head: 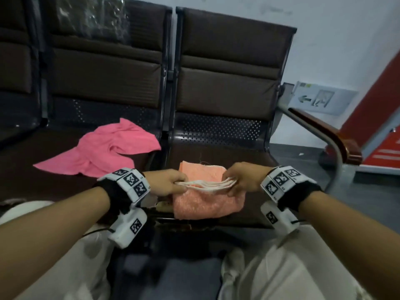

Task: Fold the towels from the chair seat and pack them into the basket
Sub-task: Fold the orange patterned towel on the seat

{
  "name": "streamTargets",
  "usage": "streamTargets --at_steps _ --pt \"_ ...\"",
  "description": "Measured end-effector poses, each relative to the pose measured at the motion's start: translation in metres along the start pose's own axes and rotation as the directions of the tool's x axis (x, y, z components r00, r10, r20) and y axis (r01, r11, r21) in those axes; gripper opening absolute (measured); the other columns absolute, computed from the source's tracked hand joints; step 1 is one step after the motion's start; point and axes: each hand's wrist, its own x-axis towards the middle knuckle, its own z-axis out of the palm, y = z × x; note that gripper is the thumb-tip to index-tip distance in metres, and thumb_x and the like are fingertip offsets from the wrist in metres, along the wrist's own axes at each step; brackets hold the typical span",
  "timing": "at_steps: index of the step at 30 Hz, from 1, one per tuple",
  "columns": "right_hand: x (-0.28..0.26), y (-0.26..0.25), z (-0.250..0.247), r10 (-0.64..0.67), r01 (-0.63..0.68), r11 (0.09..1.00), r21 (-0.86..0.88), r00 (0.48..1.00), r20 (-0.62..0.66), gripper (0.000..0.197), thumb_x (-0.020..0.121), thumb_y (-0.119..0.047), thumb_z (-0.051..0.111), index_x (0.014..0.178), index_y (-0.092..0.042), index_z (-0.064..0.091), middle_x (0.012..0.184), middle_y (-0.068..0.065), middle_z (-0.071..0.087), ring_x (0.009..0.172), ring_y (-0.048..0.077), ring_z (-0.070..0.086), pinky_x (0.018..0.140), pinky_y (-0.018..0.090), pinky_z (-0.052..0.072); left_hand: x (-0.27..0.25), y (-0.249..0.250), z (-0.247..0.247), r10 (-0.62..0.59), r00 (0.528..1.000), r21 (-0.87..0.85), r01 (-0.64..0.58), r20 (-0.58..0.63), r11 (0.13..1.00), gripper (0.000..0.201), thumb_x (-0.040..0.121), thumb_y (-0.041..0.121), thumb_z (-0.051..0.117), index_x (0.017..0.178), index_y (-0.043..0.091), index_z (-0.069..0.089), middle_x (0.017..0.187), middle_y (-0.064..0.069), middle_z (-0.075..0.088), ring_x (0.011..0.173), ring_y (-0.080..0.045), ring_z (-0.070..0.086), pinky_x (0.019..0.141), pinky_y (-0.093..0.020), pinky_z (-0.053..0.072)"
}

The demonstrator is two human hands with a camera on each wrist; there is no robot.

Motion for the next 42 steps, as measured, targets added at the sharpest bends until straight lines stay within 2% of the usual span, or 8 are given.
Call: streamTargets --at_steps 6,12,18,23,28,31,36,42 --pt "0.018 0.024 0.015 0.022 -0.014 0.981 0.192 0.999 -0.039 0.013 0.081 -0.014 0.074 0.088 -0.015 0.063 0.078 -0.004 0.061 0.078 0.011 0.059 0.071 0.029 0.051 0.013 -0.007 -0.004 -0.054 0.986 -0.087 0.040 -0.158 0.995 0.018 0.090 0.011 0.055 0.081 0.027 0.057 0.075 0.006 0.057 0.067 -0.007 0.053 0.055 -0.011 0.042" --pt "0.060 0.065 0.008 0.220 -0.068 0.887 0.457 0.932 -0.289 0.025 0.081 -0.016 0.073 0.100 -0.022 0.058 0.083 -0.008 0.061 0.072 0.007 0.062 0.046 0.015 0.048 0.064 -0.021 -0.023 -0.108 0.893 -0.218 0.011 -0.438 0.976 0.016 0.090 0.013 0.059 0.105 0.012 0.064 0.099 -0.009 0.067 0.088 -0.018 0.061 0.079 -0.029 0.047" --pt "0.110 0.093 0.009 0.303 -0.175 0.916 0.361 0.892 -0.337 0.029 0.086 -0.022 0.066 0.113 -0.024 0.057 0.097 -0.007 0.057 0.089 0.010 0.054 0.074 0.023 0.038 0.126 -0.049 -0.032 -0.143 0.862 -0.188 0.057 -0.486 0.981 0.016 0.089 0.014 0.060 0.105 0.011 0.064 0.103 -0.007 0.069 0.096 -0.022 0.064 0.086 -0.034 0.049" --pt "0.136 0.106 0.024 0.335 -0.269 0.916 0.298 0.921 -0.200 0.038 0.087 -0.027 0.065 0.122 -0.022 0.052 0.104 -0.001 0.060 0.085 0.012 0.054 0.067 0.021 0.041 0.156 -0.075 -0.021 -0.222 0.908 -0.088 0.204 -0.355 0.975 0.023 0.090 0.022 0.058 0.113 0.019 0.058 0.109 -0.003 0.065 0.095 -0.021 0.063 0.074 -0.030 0.049" --pt "0.142 0.103 0.015 0.264 -0.247 0.963 0.104 0.944 -0.199 0.045 0.085 -0.029 0.067 0.124 -0.017 0.048 0.114 0.002 0.050 0.102 0.019 0.053 0.087 0.028 0.043 0.155 -0.083 -0.017 -0.285 0.931 0.016 0.296 -0.229 0.955 0.048 0.088 0.020 0.059 0.134 0.015 0.045 0.125 -0.007 0.054 0.102 -0.024 0.062 0.080 -0.029 0.052" --pt "0.134 0.093 0.005 0.142 -0.120 0.988 0.099 0.957 -0.253 0.014 0.085 -0.028 0.067 0.095 -0.021 0.060 0.090 -0.010 0.052 0.085 0.012 0.056 0.068 0.017 0.040 0.146 -0.076 -0.018 -0.145 0.944 0.177 0.203 -0.297 0.963 0.046 0.088 0.020 0.056 0.133 0.015 0.045 0.125 -0.006 0.044 0.119 -0.019 0.045 0.100 -0.028 0.038" --pt "0.110 0.073 0.020 -0.013 0.002 0.990 0.141 0.997 0.072 0.020 0.081 -0.043 0.070 0.088 -0.025 0.068 0.078 -0.013 0.068 0.069 -0.002 0.062 0.067 0.015 0.050 0.123 -0.038 -0.009 0.079 0.980 0.179 -0.046 -0.182 0.983 0.007 0.083 0.030 0.066 0.090 0.026 0.065 0.094 0.009 0.062 0.089 -0.009 0.058 0.083 -0.030 0.049" --pt "0.095 0.066 0.050 -0.005 0.006 1.000 -0.006 0.979 0.204 0.067 0.069 -0.066 0.069 0.119 -0.024 0.051 0.109 -0.009 0.054 0.095 0.012 0.053 0.082 0.027 0.046 0.103 -0.029 0.028 0.029 0.991 0.478 -0.087 0.127 0.874 0.062 0.076 0.064 0.058 0.120 0.022 0.047 0.113 0.004 0.044 0.107 -0.013 0.042 0.093 -0.033 0.042"
